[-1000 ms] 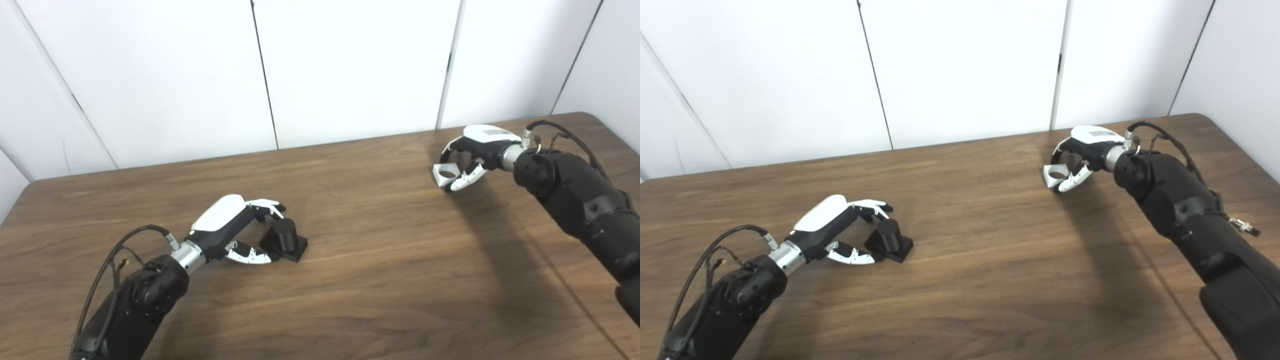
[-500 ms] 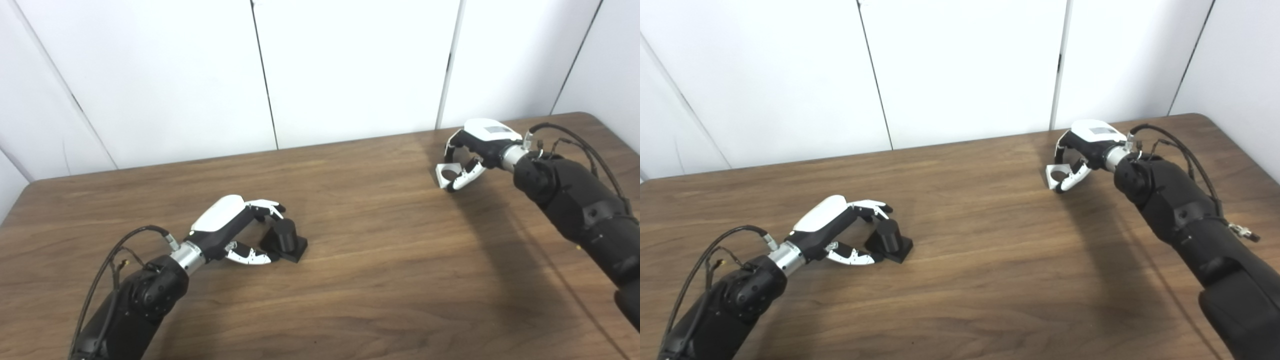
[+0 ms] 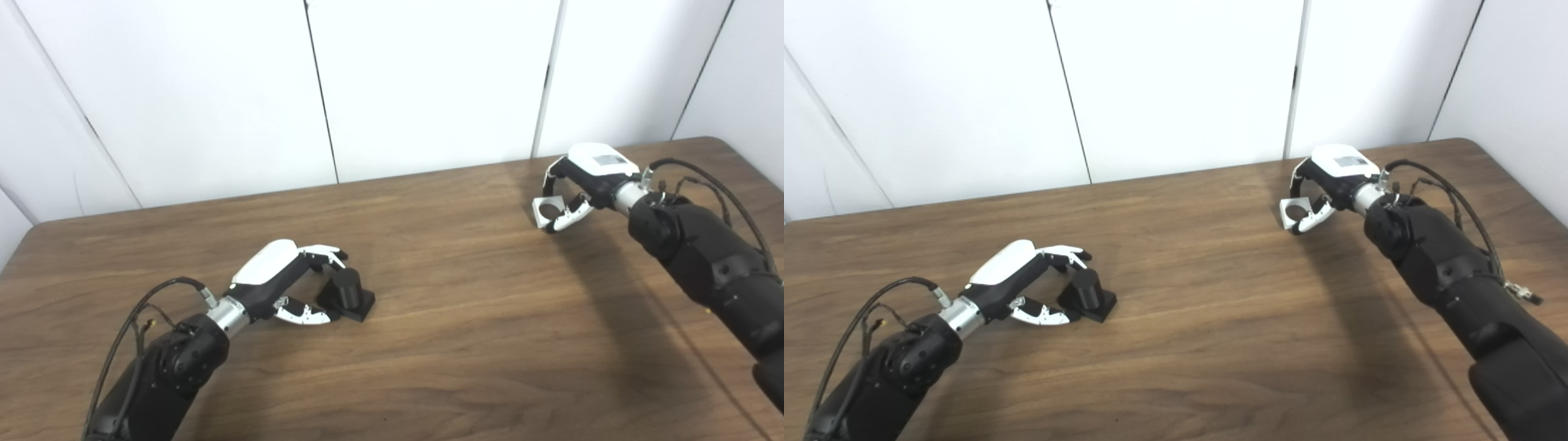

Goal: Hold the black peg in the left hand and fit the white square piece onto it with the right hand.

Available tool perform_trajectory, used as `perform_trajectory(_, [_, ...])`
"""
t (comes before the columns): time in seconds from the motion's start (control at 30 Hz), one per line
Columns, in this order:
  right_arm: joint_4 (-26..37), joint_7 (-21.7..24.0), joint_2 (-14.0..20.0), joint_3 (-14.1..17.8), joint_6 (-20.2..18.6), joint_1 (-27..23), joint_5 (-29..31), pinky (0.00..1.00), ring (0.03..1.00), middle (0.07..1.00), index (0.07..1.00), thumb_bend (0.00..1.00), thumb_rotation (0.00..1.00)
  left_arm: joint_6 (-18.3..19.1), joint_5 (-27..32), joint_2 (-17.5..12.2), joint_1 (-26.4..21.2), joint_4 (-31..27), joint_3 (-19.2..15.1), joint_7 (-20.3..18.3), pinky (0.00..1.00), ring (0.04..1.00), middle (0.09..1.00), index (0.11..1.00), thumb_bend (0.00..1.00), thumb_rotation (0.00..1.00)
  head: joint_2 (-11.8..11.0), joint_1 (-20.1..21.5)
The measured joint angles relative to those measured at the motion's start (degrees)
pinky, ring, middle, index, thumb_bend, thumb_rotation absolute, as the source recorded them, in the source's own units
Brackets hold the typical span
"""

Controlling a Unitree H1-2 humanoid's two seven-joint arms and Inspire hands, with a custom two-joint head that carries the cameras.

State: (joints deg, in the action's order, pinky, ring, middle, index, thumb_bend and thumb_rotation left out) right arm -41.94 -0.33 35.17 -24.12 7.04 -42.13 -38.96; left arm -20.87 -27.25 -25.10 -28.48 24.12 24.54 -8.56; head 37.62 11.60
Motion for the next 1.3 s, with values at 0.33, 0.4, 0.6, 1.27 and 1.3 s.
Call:
perform_trajectory(0.33, [6.13, 2.18, 1.76, 3.38, 0.55, 3.92, 1.50, 0.74, 0.816, 0.765, 0.482, 0.52, 0.14, 0.02, 0.00, 0.02, 0.00, -0.15, -0.04, -0.02, 0.70, 0.813, 0.838, 0.603, 0.78, 0.07, 0.35, -0.70])
perform_trajectory(0.4, [7.42, 3.76, 2.36, 3.62, 0.48, 4.23, 1.57, 0.76, 0.823, 0.771, 0.482, 0.52, 0.14, 0.03, 0.00, -0.04, 0.02, -0.18, -0.06, -0.03, 0.71, 0.822, 0.839, 0.607, 0.78, 0.07, 0.35, -0.79])
perform_trajectory(0.6, [12.67, 8.94, 3.61, 4.41, 0.04, 5.16, 1.54, 0.75, 0.835, 0.774, 0.482, 0.52, 0.14, 0.03, 0.00, -0.14, 0.22, -0.35, -0.11, -0.12, 0.68, 0.814, 0.835, 0.604, 0.79, 0.07, 0.53, -1.23])
perform_trajectory(1.27, [22.24, 20.03, 3.11, 5.37, 1.78, 4.57, 5.18, 0.80, 0.845, 0.790, 0.481, 0.52, 0.14, 0.05, 0.00, -0.01, 0.09, -0.23, -0.15, -0.07, 0.70, 0.819, 0.834, 0.599, 0.80, 0.08, 1.05, -4.48])
perform_trajectory(1.3, [22.53, 21.47, 2.86, 5.29, 1.88, 4.05, 6.14, 0.80, 0.847, 0.792, 0.481, 0.52, 0.14, 0.05, 0.00, -0.01, 0.10, -0.23, -0.16, -0.07, 0.69, 0.815, 0.832, 0.598, 0.80, 0.08, 1.05, -4.74])
